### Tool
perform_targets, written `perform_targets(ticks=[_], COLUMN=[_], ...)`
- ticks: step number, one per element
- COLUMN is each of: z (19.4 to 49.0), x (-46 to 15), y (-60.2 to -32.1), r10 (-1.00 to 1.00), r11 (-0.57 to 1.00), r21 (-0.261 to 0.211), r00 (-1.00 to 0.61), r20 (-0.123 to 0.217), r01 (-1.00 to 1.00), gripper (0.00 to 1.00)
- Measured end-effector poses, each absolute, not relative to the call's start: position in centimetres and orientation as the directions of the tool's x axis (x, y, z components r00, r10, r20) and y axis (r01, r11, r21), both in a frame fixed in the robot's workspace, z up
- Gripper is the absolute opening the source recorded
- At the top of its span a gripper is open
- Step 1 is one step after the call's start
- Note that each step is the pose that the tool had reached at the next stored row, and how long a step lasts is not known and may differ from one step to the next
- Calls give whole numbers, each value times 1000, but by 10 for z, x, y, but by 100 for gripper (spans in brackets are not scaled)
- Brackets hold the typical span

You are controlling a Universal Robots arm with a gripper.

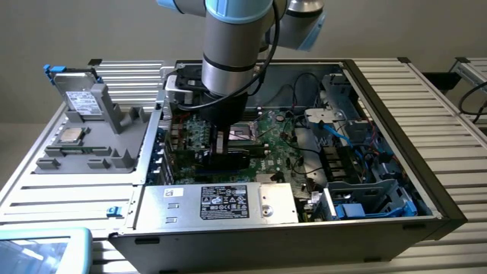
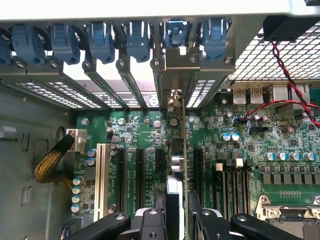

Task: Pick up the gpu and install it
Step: 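Insert the gpu into the slot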

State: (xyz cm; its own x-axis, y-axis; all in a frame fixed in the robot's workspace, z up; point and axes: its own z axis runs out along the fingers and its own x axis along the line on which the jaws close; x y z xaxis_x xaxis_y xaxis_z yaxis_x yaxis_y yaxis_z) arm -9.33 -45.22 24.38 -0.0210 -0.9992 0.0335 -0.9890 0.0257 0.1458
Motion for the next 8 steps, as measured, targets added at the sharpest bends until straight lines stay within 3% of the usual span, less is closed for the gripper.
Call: perform_targets(ticks=[8], z=[244], x=[-93], y=[-452], r10=[-999], r11=[26], r21=[146], r00=[-21], r20=[33], r01=[-989], gripper=[28])
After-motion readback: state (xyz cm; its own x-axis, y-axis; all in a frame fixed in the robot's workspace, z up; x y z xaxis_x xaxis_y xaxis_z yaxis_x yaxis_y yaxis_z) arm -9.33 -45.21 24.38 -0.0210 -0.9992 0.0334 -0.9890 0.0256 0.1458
